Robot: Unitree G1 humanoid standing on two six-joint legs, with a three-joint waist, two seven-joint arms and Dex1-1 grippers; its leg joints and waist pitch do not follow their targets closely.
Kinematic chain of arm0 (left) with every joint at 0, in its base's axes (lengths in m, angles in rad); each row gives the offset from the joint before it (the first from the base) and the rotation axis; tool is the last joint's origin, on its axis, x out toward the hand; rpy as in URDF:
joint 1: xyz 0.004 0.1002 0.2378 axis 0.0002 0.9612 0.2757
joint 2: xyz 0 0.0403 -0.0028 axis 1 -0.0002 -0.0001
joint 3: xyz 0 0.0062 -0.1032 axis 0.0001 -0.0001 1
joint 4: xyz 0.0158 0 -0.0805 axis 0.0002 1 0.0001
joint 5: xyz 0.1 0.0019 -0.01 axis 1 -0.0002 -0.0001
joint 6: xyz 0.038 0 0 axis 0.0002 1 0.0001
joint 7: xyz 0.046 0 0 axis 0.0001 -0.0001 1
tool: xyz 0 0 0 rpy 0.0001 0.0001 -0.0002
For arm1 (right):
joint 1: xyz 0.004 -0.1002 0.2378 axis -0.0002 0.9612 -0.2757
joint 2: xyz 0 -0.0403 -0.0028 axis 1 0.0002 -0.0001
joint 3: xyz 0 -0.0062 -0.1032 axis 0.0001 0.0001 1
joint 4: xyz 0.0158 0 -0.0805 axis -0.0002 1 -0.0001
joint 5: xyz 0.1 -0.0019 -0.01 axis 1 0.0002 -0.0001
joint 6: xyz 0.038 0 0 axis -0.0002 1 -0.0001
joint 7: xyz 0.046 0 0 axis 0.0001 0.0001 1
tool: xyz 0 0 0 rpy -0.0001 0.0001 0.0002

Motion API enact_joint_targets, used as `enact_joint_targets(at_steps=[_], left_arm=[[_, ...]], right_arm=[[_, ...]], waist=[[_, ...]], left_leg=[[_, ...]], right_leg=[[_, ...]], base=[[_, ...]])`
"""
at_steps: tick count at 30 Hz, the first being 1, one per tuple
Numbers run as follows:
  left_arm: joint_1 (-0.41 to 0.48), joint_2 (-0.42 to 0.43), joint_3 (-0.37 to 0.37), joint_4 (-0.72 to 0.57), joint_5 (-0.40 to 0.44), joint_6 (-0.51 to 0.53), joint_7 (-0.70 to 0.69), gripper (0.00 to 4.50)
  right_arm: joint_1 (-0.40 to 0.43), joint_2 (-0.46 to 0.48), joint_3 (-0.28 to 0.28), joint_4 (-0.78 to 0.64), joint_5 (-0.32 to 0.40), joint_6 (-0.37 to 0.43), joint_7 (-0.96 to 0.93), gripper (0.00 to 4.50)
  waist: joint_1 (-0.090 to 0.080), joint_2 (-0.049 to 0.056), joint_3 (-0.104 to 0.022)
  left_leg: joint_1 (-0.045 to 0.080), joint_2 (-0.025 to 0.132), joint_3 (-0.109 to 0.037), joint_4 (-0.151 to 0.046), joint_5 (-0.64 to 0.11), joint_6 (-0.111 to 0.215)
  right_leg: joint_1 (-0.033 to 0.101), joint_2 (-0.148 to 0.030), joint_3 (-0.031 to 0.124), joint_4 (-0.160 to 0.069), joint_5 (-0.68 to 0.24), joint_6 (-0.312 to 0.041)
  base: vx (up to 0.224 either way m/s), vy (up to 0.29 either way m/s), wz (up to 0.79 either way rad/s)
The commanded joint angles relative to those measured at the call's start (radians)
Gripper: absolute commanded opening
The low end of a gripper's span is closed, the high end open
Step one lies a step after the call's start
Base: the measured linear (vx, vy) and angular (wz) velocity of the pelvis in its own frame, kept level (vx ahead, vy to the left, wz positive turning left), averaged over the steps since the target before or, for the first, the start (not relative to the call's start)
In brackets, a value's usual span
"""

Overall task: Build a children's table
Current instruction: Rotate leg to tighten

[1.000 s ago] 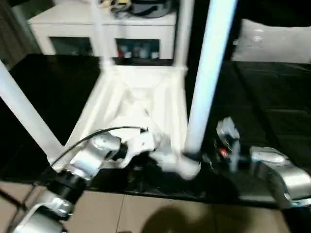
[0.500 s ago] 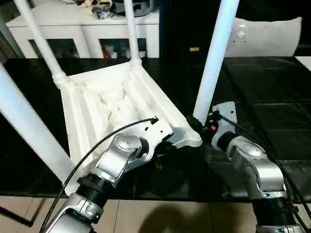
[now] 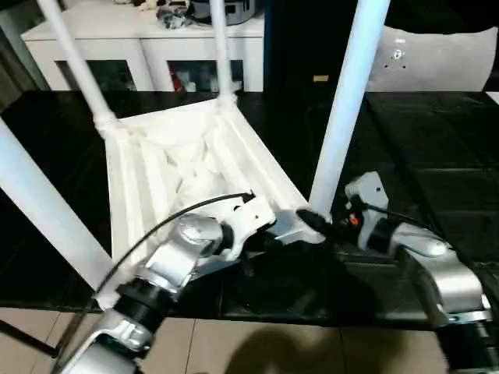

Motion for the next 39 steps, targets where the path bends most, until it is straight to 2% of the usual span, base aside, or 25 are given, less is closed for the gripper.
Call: enact_joint_targets(at_steps=[1, 2, 3, 4, 6, 7, 8, 9, 10, 11, 13, 16, 19, 23, 34, 36, 39], left_arm=[[-0.007, 0.027, -0.02, -0.025, -0.011, -0.047, -0.072, 0.0], [-0.007, 0.032, -0.022, -0.026, -0.013, -0.05, -0.079, 0.0], [-0.006, 0.046, -0.027, -0.027, -0.015, -0.067, -0.103, 0.0], [-0.007, 0.069, -0.037, -0.023, -0.018, -0.099, -0.139, 0.0], [-0.01, 0.119, -0.057, -0.013, -0.011, -0.146, -0.211, 0.0], [-0.011, 0.132, -0.063, -0.009, -0.009, -0.158, -0.228, 0.0], [-0.012, 0.15, -0.07, -0.008, -0.006, -0.174, -0.251, 0.0], [-0.012, 0.155, -0.072, -0.008, -0.006, -0.178, -0.259, 0.0], [-0.009, 0.176, -0.079, -0.012, -0.011, -0.195, -0.293, 0.0], [-0.009, 0.176, -0.079, -0.012, -0.011, -0.195, -0.293, 0.0], [-0.001, 0.204, -0.089, -0.029, -0.027, -0.217, -0.355, 0.0], [0.0, 0.212, -0.092, -0.03, -0.035, -0.234, -0.379, 0.0], [-0.007, 0.224, -0.109, -0.029, -0.045, -0.245, -0.425, 0.0], [-0.013, 0.224, -0.108, -0.027, -0.045, -0.242, -0.435, 0.0], [-0.012, 0.224, -0.103, -0.023, -0.049, -0.23, -0.44, 0.0], [-0.004, 0.216, -0.089, -0.035, -0.062, -0.177, -0.425, 0.0], [0.007, 0.206, -0.075, -0.057, -0.077, -0.12, -0.404, 0.0]], right_arm=[[-0.007, -0.022, -0.001, 0.001, 0.024, -0.019, 0.066, 4.12], [-0.008, -0.027, -0.001, 0.002, 0.026, -0.02, 0.074, 4.29], [-0.011, -0.038, 0.001, 0.005, 0.026, -0.027, 0.092, 4.39], [-0.016, -0.061, 0.01, 0.014, 0.03, -0.048, 0.138, 4.39], [-0.018, -0.115, 0.032, 0.016, 0.059, -0.065, 0.268, 4.39], [-0.018, -0.129, 0.038, 0.014, 0.072, -0.062, 0.305, 4.24], [-0.018, -0.144, 0.045, 0.006, 0.092, -0.045, 0.348, 4.24], [-0.018, -0.149, 0.048, 0.004, 0.098, -0.04, 0.362, 4.06], [-0.02, -0.165, 0.061, -0.001, 0.112, -0.026, 0.41, 4.03], [-0.02, -0.165, 0.061, -0.001, 0.112, -0.026, 0.41, 4.03], [-0.033, -0.168, 0.081, 0.022, 0.093, -0.057, 0.438, 3.73], [-0.046, -0.159, 0.091, 0.045, 0.089, -0.066, 0.451, 3.55], [-0.062, -0.153, 0.116, 0.06, 0.11, -0.053, 0.5, 3.21], [-0.067, -0.148, 0.134, 0.058, 0.118, -0.03, 0.525, 2.85], [-0.054, -0.144, 0.145, 0.046, 0.152, 0.011, 0.56, 1.99], [-0.03, -0.131, 0.133, 0.015, 0.187, 0.04, 0.553, 1.94], [-0.012, -0.115, 0.115, -0.004, 0.2, 0.053, 0.524, 1.92]], waist=[[0.006, -0.013, -0.057], [0.007, -0.012, -0.057], [0.011, -0.015, -0.057], [0.012, -0.014, -0.057], [0.02, -0.019, -0.057], [0.026, -0.016, -0.058], [0.028, -0.021, -0.058], [0.034, -0.018, -0.057], [0.038, -0.02, -0.057], [0.039, -0.019, -0.057], [0.042, -0.015, -0.057], [0.045, -0.017, -0.057], [0.053, -0.018, -0.059], [0.06, -0.015, -0.06], [0.063, -0.014, -0.061], [0.064, -0.011, -0.06], [0.067, -0.012, -0.06]], left_leg=[[-0.009, 0.047, -0.01, -0.061, -0.128, 0.099], [-0.007, 0.048, -0.009, -0.061, -0.13, 0.098], [-0.006, 0.05, -0.01, -0.061, -0.125, 0.098], [-0.008, 0.051, -0.01, -0.062, -0.122, 0.097], [-0.006, 0.052, -0.009, -0.06, -0.129, 0.102], [-0.007, 0.052, -0.009, -0.059, -0.128, 0.111], [-0.006, 0.054, -0.007, -0.059, -0.122, 0.113], [-0.007, 0.054, -0.008, -0.058, -0.116, 0.117], [-0.006, 0.054, -0.007, -0.058, -0.12, 0.119], [-0.007, 0.055, -0.008, -0.059, -0.118, 0.118], [-0.006, 0.058, -0.009, -0.059, -0.118, 0.109], [-0.003, 0.057, -0.008, -0.06, -0.132, 0.091], [-0.004, 0.057, -0.007, -0.058, -0.122, 0.093], [-0.004, 0.058, -0.008, -0.058, -0.119, 0.09], [-0.005, 0.057, -0.009, -0.059, -0.124, 0.08], [-0.005, 0.057, -0.009, -0.059, -0.13, 0.077], [-0.004, 0.059, -0.01, -0.06, -0.132, 0.074]], right_leg=[[0.066, -0.079, 0.05, -0.073, -0.305, -0.127], [0.063, -0.079, 0.051, -0.073, -0.305, -0.131], [0.063, -0.079, 0.051, -0.07, -0.299, -0.138], [0.063, -0.08, 0.052, -0.069, -0.294, -0.139], [0.063, -0.082, 0.053, -0.068, -0.295, -0.143], [0.064, -0.08, 0.053, -0.065, -0.291, -0.143], [0.063, -0.081, 0.054, -0.065, -0.285, -0.144], [0.063, -0.082, 0.054, -0.063, -0.283, -0.148], [0.062, -0.082, 0.052, -0.064, -0.296, -0.149], [0.062, -0.082, 0.053, -0.063, -0.299, -0.149], [0.059, -0.083, 0.053, -0.063, -0.3, -0.154], [0.058, -0.084, 0.054, -0.063, -0.306, -0.16], [0.058, -0.084, 0.055, -0.06, -0.297, -0.16], [0.058, -0.084, 0.055, -0.058, -0.291, -0.161], [0.06, -0.083, 0.054, -0.059, -0.291, -0.156], [0.06, -0.083, 0.054, -0.06, -0.297, -0.156], [0.06, -0.084, 0.055, -0.059, -0.295, -0.158]], base=[[0.0, 0.0, 0.0], [0.0, 0.0, 0.0], [0.0, 0.0, 0.0], [0.0, 0.0, 0.0], [0.0, 0.0, 0.0], [0.0, 0.0, 0.0], [0.0, 0.0, 0.0], [0.0, 0.0, 0.0], [0.0, 0.0, 0.0], [0.0, 0.0, 0.0], [0.0, 0.0, 0.0], [0.0, 0.0, 0.0], [0.0, 0.0, 0.0], [0.0, 0.0, 0.0], [0.0, 0.0, 0.0], [0.0, 0.0, 0.0], [0.0, 0.0, 0.0]])
